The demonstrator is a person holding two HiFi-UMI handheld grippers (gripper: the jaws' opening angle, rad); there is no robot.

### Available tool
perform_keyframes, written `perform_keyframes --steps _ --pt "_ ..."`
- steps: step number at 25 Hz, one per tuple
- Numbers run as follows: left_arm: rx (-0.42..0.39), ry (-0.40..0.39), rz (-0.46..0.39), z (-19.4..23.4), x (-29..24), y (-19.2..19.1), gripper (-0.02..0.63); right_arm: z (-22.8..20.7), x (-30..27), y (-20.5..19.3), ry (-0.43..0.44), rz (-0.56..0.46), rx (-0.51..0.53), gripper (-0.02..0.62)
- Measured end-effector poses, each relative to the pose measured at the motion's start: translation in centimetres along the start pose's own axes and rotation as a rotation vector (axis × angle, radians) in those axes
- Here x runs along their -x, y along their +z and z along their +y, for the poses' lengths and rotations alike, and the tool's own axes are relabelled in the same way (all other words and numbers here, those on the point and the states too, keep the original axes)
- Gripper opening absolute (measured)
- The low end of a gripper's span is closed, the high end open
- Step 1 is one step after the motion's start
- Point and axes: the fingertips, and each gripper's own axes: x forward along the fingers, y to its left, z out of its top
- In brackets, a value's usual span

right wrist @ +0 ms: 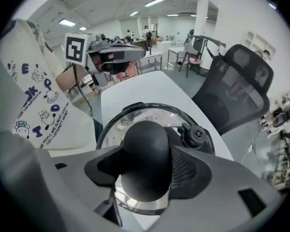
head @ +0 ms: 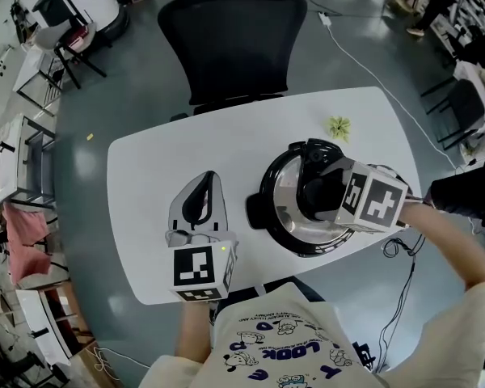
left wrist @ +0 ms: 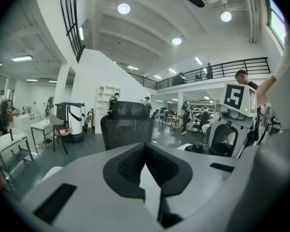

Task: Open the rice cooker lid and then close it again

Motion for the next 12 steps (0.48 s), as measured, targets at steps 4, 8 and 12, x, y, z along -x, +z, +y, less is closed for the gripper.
perform_keyframes --steps 4,8,12 --pt "0.003 -0.007 -0.001 -0.46 -0.24 -0.01 0.014 -0.56 0.05 -0.17 -0.045 -0.029 -0.138 0.29" --pt "0.006 -0.013 0.002 -0.8 -0.47 -0.08 0.014 -0.65 0.14 -0.1 -0.068 -0.048 -0.166 0.291" --pt "0.009 -0.01 0.008 -0.93 -0.46 -0.25 0.014 -0.59 0.29 0.0 -0.062 -0.08 -0.152 0.293"
